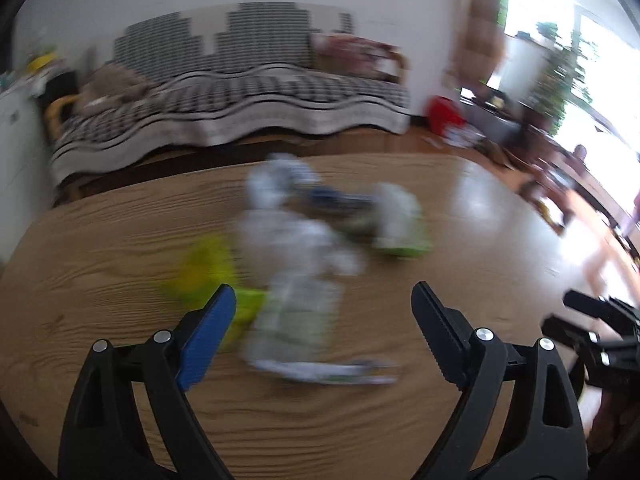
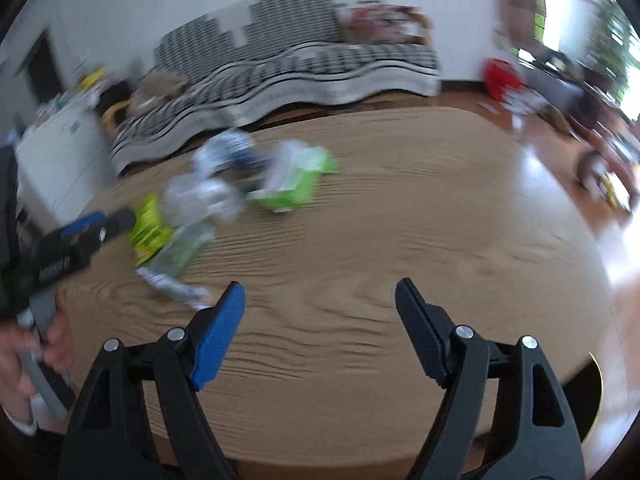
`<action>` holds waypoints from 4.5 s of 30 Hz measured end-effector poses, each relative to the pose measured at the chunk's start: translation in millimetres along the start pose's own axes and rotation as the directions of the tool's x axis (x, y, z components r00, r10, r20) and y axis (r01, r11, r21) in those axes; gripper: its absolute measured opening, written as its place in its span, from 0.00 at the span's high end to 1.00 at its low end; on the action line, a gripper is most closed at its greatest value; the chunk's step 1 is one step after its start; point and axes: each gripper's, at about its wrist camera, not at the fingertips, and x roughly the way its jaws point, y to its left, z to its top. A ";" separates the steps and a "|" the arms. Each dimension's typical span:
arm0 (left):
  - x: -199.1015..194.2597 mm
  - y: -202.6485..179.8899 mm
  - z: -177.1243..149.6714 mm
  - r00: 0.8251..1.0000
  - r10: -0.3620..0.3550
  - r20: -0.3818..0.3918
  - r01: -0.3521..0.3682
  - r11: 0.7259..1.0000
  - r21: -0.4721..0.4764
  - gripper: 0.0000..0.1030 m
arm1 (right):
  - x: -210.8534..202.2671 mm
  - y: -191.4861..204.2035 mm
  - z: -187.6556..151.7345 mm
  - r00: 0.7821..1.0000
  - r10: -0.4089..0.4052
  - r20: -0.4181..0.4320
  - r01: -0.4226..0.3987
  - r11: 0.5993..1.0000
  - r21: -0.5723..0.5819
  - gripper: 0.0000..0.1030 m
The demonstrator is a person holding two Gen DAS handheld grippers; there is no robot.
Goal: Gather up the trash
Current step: 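Swing both open tools back over the table to the remaining trash, then grasp the yellow-green corn snack bag with the left tool while the right tool grasps the white wrapper strip, then carry the snack bag and wrapper strip to the black bin and release both, then swing both open tools back over the table to the remaining trash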
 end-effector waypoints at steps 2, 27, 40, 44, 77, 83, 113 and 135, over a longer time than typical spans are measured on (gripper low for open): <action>1.9 29.4 1.8 1.000 0.029 -0.005 -0.029 0.999 -0.041 0.15 | 15.5 32.6 0.6 1.000 0.028 -0.012 -0.029 0.998 -0.064 0.27; 108.8 85.5 -5.6 0.983 0.028 -0.180 -0.073 0.966 -0.249 0.12 | 121.8 142.6 -28.9 0.979 0.086 -0.186 -0.150 0.919 -0.365 0.65; 78.9 80.7 0.7 0.988 0.050 -0.145 -0.082 0.971 -0.226 0.50 | 76.1 122.7 -21.3 0.982 0.133 -0.131 -0.170 0.928 -0.331 0.79; 62.7 70.5 4.5 0.992 0.057 -0.117 -0.081 0.975 -0.206 0.50 | 54.6 105.8 -20.2 0.988 0.121 -0.098 -0.145 0.943 -0.301 0.79; 21.3 -433.7 -107.8 0.801 -0.539 -0.262 0.599 0.697 0.394 0.50 | -163.8 -347.0 -166.1 0.901 -0.408 -0.149 0.418 0.722 0.551 0.79; 36.5 -471.5 -141.6 0.775 -0.527 -0.349 0.632 0.654 0.416 0.50 | -161.1 -383.2 -197.5 0.887 -0.381 -0.261 0.459 0.663 0.591 0.79; 43.7 -473.7 -139.7 0.777 -0.528 -0.342 0.629 0.664 0.404 0.21 | -164.8 -370.4 -176.6 0.896 -0.402 -0.189 0.431 0.679 0.595 0.37; 24.5 -106.9 -21.3 0.993 -0.113 -0.021 0.115 0.965 0.235 0.10 | -29.8 -102.4 -9.8 0.993 -0.116 -0.003 0.114 0.965 0.238 0.25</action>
